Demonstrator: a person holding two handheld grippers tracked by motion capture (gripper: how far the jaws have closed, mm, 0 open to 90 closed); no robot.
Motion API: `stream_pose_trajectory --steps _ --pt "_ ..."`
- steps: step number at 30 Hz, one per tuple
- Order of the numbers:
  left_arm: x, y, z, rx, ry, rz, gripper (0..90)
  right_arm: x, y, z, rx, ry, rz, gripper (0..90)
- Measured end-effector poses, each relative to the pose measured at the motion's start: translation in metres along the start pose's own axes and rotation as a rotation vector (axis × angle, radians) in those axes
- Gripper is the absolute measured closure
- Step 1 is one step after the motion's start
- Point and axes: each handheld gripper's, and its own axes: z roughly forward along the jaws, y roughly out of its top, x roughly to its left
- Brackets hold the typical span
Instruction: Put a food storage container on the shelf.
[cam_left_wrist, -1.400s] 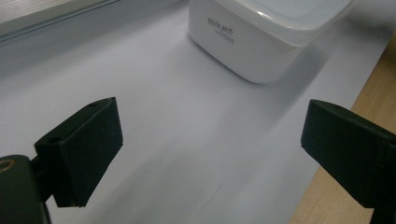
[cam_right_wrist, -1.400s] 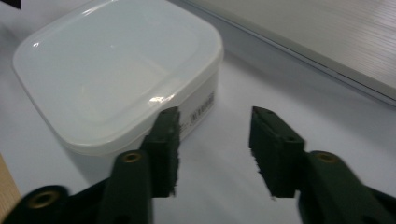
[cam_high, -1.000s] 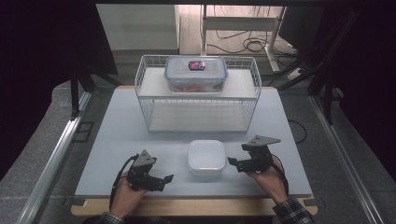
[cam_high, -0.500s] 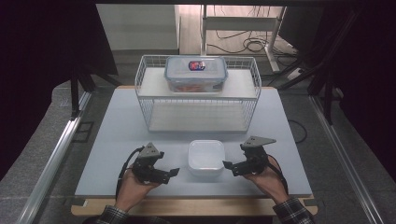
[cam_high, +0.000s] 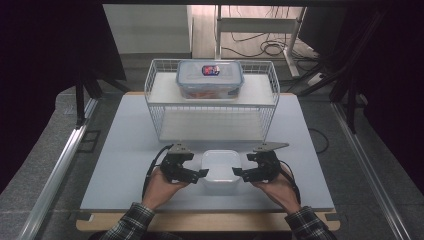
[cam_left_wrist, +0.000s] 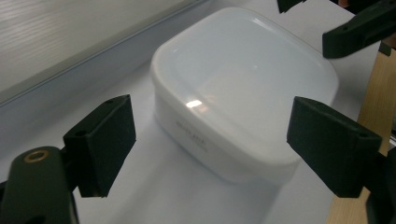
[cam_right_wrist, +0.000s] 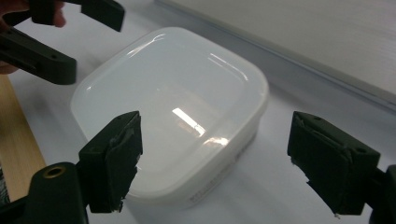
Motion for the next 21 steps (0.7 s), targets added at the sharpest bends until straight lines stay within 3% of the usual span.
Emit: stream_pose_trajectory --steps 4,6,9,12,14,17,21 --pt "0.001 0.004 0.015 0.031 -0.016 -0.005 11.6 0.002 0.002 0.011 0.027 0.009 -0.001 18.3" --pt "0.002 0.003 0.021 0.035 -0.044 -0.042 10.4 0.001 0.001 0.016 0.045 0.015 0.005 16.9" --pt "0.007 0.002 0.025 0.033 -0.106 -0.066 11.6 -0.002 0.001 0.019 0.066 0.064 0.067 16.6" --pt "0.008 -0.001 0.025 0.047 -0.129 -0.100 12.9 -0.005 -0.001 0.021 0.079 0.113 0.107 18.2" --pt "0.006 -0.003 0.022 0.044 -0.135 -0.137 15.2 -0.003 -0.001 0.019 0.090 0.110 0.106 21.1" --pt "0.006 -0.009 0.012 0.036 -0.147 -0.170 28.1 0.000 -0.001 0.008 0.091 0.083 0.093 37.4" --pt "0.000 -0.012 0.000 0.015 -0.120 -0.154 47.1 0.001 -0.006 -0.002 0.075 0.084 0.127 50.6"
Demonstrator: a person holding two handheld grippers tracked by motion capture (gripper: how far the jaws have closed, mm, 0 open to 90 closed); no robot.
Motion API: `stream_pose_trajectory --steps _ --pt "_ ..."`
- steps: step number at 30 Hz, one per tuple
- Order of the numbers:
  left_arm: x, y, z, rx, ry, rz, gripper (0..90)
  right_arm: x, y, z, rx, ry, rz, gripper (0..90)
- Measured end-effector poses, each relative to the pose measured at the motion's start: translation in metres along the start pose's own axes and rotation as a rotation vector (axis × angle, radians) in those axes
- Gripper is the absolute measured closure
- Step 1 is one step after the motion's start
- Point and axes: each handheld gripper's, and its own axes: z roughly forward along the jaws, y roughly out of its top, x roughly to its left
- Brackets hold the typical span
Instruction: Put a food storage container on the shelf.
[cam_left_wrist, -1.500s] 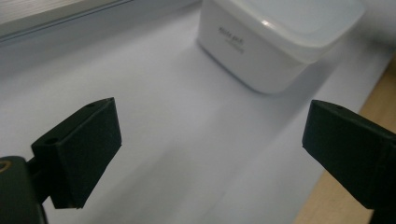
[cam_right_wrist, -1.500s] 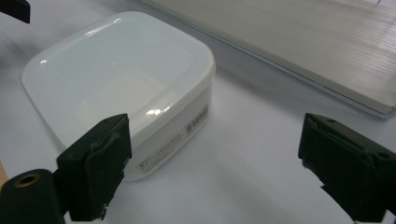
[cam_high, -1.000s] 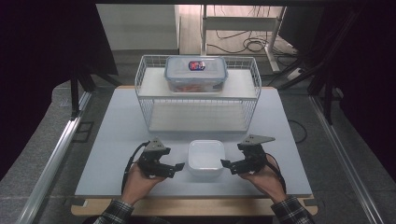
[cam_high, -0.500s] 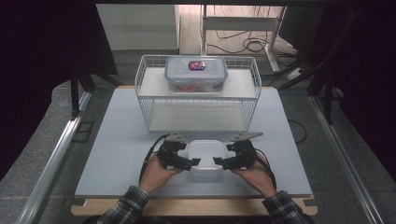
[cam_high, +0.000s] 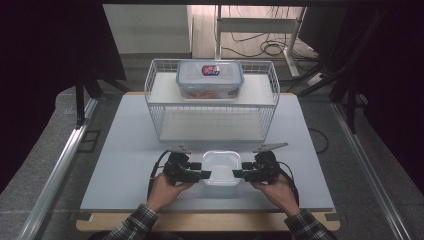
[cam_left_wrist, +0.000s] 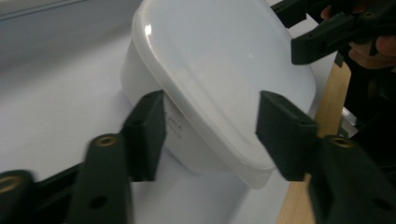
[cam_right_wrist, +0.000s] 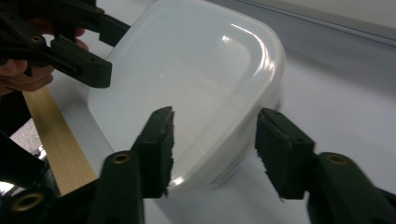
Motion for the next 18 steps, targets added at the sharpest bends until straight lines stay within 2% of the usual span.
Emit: stream_pose_trajectory --steps 1,3,7,9,10,11,12,14,18 --pt "-0.002 0.000 -0.003 -0.008 0.009 0.003 53.4 0.001 -0.001 -0.002 -0.004 -0.002 0.003 53.4" --pt "-0.002 -0.002 -0.006 -0.021 0.009 -0.009 59.9 0.002 -0.003 -0.007 -0.014 -0.005 0.011 59.4" --pt "-0.005 -0.003 -0.008 -0.058 0.034 -0.026 65.7 0.008 -0.005 -0.011 -0.045 -0.040 0.032 64.8" --pt "-0.005 -0.003 -0.011 -0.086 0.055 -0.040 70.9 0.009 -0.006 -0.014 -0.068 -0.042 0.047 71.4" --pt "-0.006 -0.004 -0.012 -0.098 0.070 -0.041 75.2 0.009 -0.006 -0.015 -0.080 -0.044 0.052 76.6" --pt "-0.007 -0.005 -0.011 -0.097 0.088 -0.020 78.1 0.009 -0.006 -0.016 -0.090 -0.052 0.052 78.5" --pt "-0.007 -0.005 -0.011 -0.103 0.102 -0.020 78.1 0.012 -0.007 -0.014 -0.090 -0.073 0.026 78.6" --pt "-0.007 -0.006 -0.011 -0.108 0.105 -0.028 78.1 0.016 -0.007 -0.013 -0.104 -0.100 0.015 78.5" --pt "-0.008 -0.007 -0.010 -0.119 0.111 -0.037 78.2 0.017 -0.009 -0.012 -0.127 -0.112 0.011 78.5"
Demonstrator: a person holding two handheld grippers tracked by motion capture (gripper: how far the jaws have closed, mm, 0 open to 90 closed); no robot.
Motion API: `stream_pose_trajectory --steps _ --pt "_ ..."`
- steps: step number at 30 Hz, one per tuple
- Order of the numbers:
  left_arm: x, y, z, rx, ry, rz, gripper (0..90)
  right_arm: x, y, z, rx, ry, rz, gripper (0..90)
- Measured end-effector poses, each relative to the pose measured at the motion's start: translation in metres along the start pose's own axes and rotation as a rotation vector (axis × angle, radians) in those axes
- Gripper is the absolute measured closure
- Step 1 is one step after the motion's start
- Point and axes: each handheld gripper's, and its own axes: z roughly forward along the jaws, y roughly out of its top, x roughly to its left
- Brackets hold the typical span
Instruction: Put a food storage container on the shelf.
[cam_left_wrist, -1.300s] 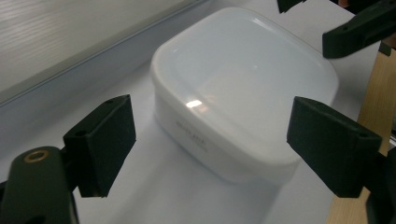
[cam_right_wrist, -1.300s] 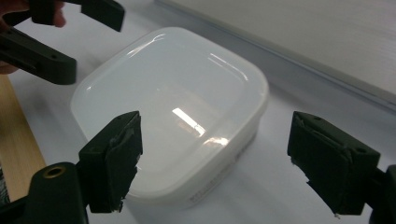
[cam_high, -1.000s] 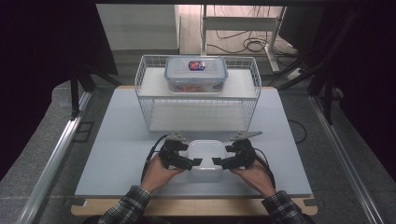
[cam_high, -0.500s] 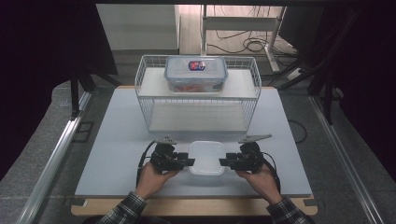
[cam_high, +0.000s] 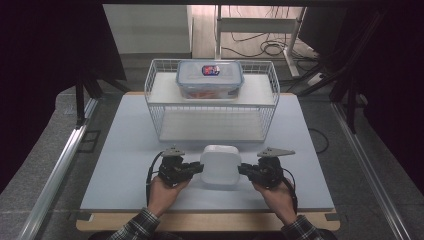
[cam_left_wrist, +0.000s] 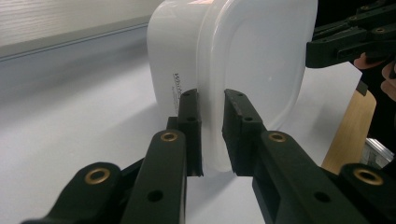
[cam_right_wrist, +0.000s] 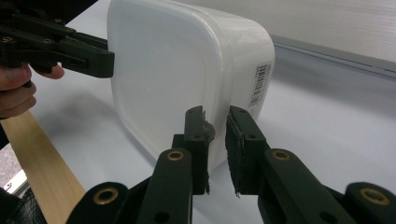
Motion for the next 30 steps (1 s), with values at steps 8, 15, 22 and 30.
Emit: stream_pose_trajectory --steps 8,15,22,30 --pt "-0.004 0.001 -0.004 -0.028 0.019 0.001 78.8 -0.001 -0.002 0.004 -0.035 -0.003 0.034 77.8" --pt "-0.006 0.008 -0.015 -0.059 0.033 0.023 78.9 0.003 0.008 0.000 -0.073 0.002 0.006 77.8" --pt "-0.007 0.017 -0.027 -0.089 0.048 0.047 79.0 0.008 0.020 -0.003 -0.109 0.006 -0.033 77.7" --pt "-0.010 0.036 -0.047 -0.130 0.064 0.088 79.0 0.017 0.043 -0.011 -0.152 0.008 -0.077 77.8"
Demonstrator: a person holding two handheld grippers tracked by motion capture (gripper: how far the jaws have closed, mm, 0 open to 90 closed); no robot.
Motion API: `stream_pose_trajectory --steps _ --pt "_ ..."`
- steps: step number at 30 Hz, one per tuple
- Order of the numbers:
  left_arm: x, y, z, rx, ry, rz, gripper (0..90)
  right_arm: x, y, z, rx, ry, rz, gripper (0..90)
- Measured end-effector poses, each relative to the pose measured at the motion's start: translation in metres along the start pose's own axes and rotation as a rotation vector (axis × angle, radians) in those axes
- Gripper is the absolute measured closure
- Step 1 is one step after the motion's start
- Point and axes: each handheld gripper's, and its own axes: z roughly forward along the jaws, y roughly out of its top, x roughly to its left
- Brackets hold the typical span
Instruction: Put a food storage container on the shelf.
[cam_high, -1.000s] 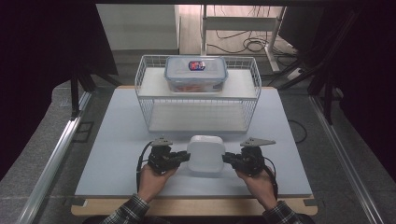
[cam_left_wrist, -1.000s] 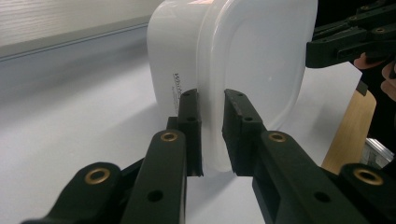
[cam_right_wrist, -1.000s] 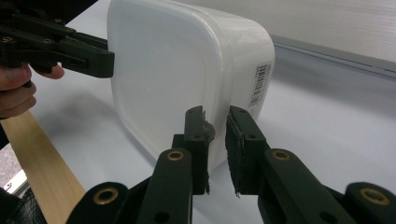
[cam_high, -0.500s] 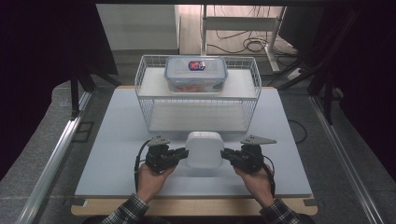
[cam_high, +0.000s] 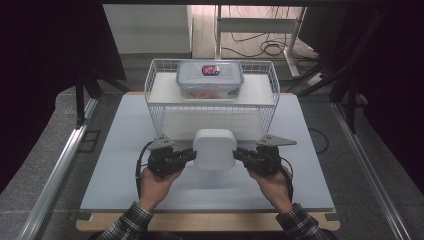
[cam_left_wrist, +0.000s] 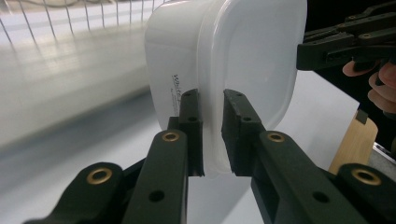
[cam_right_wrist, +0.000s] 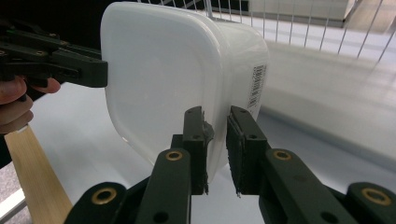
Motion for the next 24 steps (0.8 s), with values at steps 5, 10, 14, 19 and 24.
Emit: stream_pose_trajectory --steps 5,10,14,19,24 --pt "0.000 0.016 -0.008 -0.021 0.009 0.023 79.1 0.003 0.017 -0.004 -0.025 -0.002 -0.023 77.7" --pt "0.001 0.032 -0.014 -0.039 0.018 0.042 79.1 0.004 0.034 -0.007 -0.043 -0.006 -0.042 77.7" --pt "0.001 0.046 -0.019 -0.056 0.025 0.056 79.1 0.005 0.050 -0.011 -0.056 -0.010 -0.057 77.7" --pt "0.001 0.065 -0.028 -0.077 0.038 0.080 79.1 0.007 0.069 -0.015 -0.081 -0.014 -0.080 77.7" --pt "0.000 0.083 -0.036 -0.097 0.046 0.092 79.1 0.009 0.088 -0.019 -0.107 -0.019 -0.094 77.7"
